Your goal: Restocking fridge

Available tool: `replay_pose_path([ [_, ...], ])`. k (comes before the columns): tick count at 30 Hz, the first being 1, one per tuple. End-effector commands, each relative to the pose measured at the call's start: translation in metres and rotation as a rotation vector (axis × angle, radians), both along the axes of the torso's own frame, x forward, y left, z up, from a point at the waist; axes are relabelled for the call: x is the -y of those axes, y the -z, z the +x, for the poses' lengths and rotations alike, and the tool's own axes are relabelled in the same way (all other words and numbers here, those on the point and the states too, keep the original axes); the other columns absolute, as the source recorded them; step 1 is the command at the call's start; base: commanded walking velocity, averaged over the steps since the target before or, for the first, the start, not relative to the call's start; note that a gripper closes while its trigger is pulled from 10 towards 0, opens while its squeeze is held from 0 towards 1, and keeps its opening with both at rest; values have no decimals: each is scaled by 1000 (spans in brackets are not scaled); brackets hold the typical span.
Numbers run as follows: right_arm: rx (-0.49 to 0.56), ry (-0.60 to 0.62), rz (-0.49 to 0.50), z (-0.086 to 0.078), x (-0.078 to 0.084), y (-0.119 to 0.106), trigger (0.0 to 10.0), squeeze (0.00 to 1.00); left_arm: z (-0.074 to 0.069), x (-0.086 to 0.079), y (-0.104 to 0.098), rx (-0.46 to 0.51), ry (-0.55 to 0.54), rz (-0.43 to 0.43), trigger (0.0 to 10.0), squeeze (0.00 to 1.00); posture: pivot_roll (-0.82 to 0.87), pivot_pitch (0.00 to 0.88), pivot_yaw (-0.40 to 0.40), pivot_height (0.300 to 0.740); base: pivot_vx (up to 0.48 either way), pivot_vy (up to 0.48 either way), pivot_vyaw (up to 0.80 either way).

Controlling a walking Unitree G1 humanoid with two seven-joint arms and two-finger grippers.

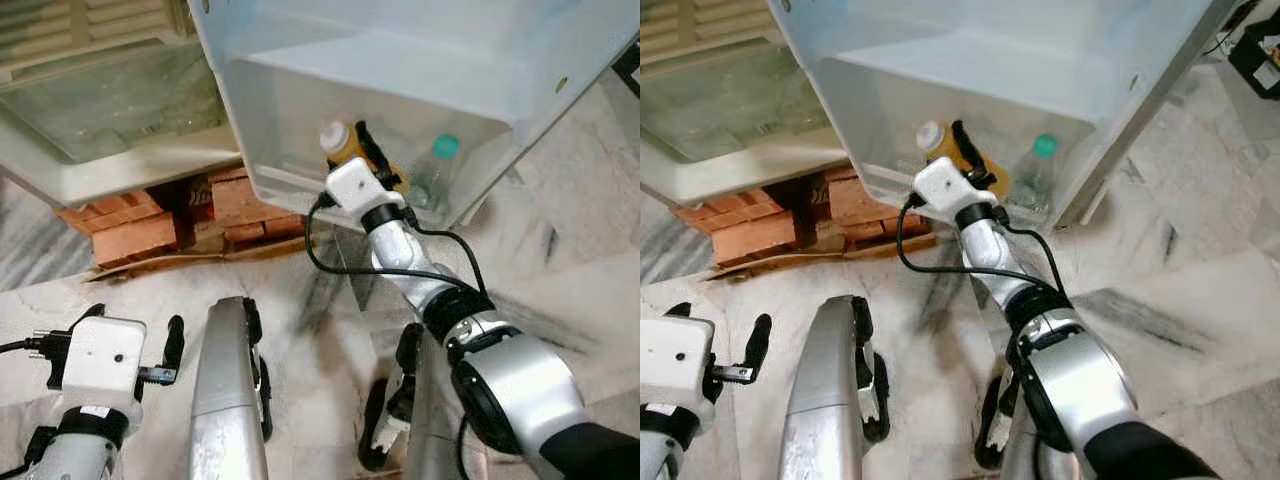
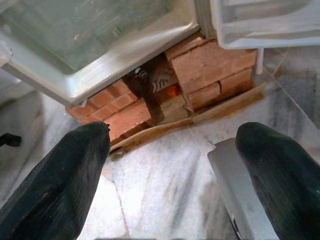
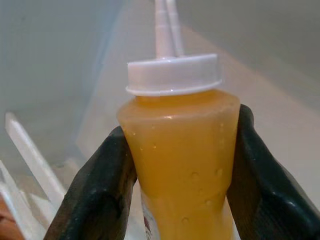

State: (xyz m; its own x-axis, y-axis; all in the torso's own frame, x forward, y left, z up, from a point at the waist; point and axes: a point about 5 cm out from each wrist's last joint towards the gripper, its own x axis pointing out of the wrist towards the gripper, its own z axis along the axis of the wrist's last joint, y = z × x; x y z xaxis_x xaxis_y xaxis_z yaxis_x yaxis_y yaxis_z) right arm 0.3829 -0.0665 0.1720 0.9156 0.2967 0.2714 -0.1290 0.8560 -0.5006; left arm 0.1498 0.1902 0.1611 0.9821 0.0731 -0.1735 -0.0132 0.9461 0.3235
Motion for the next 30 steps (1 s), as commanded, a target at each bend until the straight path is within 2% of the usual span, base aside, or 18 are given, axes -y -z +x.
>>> replay_pose_path([
  [1,-264,64,14,-13,17,56,10000,0,-3,0,1,-25,4,2,10000,0,389,460,8,549,0,0,0],
  [3,-302,90,46,-13,25,62,10000,0,-3,1,2,-27,7,-1,10000,0,384,461,5,549,0,0,0],
  [7,-318,98,48,-15,37,66,10000,0,-2,3,4,-27,6,-7,10000,0,379,449,-7,549,0,0,0],
  [16,-331,116,92,-12,48,63,10000,0,2,2,4,-17,-2,-8,10000,0,368,436,-19,549,0,0,0],
  [17,-330,121,105,-11,49,62,10000,212,3,3,5,-16,-1,-10,10000,0,366,433,-18,549,0,0,0],
  [18,-333,123,119,-11,50,62,10000,1000,3,3,5,-15,1,-11,10000,0,365,432,-18,549,0,0,0],
  [20,-334,120,144,-10,50,60,10000,1000,5,4,6,-15,4,-13,10000,0,361,428,-18,549,0,0,0],
  [25,-315,118,110,-7,50,54,10000,1000,11,3,9,-14,5,-15,10000,0,349,406,-23,549,0,0,0],
  [30,-265,105,66,0,52,38,10000,1000,20,5,9,11,3,-22,10000,0,332,375,-35,549,0,0,0],
])
